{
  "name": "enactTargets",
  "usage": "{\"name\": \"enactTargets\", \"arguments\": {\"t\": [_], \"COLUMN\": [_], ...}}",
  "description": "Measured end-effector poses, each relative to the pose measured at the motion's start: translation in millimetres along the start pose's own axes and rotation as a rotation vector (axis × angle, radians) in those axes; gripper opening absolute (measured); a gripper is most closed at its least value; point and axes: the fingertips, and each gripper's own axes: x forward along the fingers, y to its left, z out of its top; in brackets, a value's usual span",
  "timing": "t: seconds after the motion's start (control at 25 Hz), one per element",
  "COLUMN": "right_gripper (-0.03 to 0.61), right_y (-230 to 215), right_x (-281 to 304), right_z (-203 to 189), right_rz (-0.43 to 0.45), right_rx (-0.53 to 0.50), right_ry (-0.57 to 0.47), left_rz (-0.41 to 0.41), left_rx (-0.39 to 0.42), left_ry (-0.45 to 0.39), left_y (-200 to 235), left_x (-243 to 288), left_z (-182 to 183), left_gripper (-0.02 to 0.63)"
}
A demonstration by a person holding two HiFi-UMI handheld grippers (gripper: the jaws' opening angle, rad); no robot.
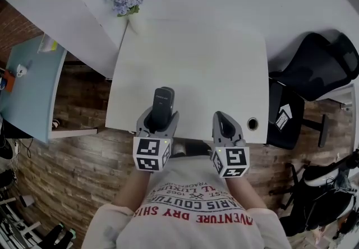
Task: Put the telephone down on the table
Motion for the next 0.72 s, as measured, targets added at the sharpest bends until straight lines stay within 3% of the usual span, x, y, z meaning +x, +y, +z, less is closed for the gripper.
{"name": "enactTargets", "arguments": {"t": [0.36, 0.72], "right_gripper": [0.026, 0.026], "right_y": [-35, -59], "right_x": [63, 122], "right_z": [2, -10], "right_rz": [0.015, 0.059], "right_rx": [-0.016, -0.007], "right_ry": [0.059, 0.142], "left_rz": [0.005, 0.027], "left_rx": [-0.030, -0.052], "left_ry": [0.099, 0.236], "left_y": [11, 28], "left_x": [77, 164], "left_z": [-1, -24], "left_gripper": [0.291, 0.291]}}
